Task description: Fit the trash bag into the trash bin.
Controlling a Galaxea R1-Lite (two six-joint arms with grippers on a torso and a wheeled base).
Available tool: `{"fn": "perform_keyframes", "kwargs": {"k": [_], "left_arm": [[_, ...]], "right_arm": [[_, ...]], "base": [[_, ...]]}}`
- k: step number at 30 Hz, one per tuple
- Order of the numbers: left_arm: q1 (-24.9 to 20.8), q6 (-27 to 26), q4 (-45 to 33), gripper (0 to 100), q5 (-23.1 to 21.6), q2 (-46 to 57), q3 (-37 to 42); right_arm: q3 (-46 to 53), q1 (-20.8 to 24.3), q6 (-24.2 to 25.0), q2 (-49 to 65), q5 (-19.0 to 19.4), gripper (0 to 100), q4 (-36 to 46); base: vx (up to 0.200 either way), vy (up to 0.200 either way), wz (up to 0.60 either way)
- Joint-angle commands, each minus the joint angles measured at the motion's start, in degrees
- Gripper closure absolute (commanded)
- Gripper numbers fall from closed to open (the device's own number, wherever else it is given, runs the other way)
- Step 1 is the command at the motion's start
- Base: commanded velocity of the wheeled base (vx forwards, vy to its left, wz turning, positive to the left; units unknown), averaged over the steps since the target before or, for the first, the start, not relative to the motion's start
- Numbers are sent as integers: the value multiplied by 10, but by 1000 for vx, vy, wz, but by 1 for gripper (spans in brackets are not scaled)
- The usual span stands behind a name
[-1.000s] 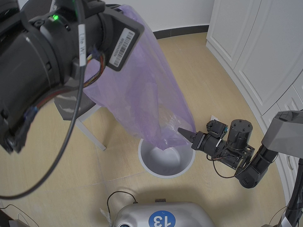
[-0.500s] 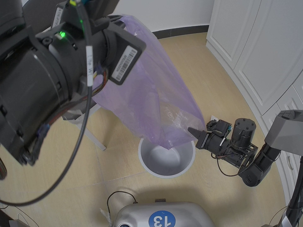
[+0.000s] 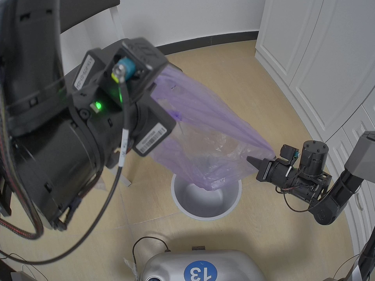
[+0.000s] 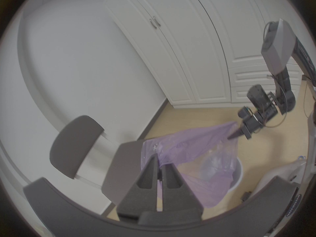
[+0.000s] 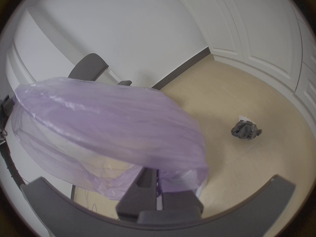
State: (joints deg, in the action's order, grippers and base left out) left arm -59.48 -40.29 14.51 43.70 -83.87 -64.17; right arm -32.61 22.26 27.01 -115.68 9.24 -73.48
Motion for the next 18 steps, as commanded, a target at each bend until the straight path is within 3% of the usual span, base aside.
{"fn": "perform_keyframes", "kwargs": {"k": [1,6,12,18], "left_arm": [[30,73,-77,100,-31,-7,-26],[76,160,-147,100,-160,1,-25],[106,241,-145,100,-217,4,7],[125,256,-142,100,-245,20,75]], "right_arm": [[26,-27,-34,36,3,100,27],[56,-32,-88,59,3,100,48],[55,-28,-116,142,3,100,155],[47,-28,-133,228,3,100,249]], "base": [[0,0,0],[0,0,0],[0,0,0],[0,0,0]]}}
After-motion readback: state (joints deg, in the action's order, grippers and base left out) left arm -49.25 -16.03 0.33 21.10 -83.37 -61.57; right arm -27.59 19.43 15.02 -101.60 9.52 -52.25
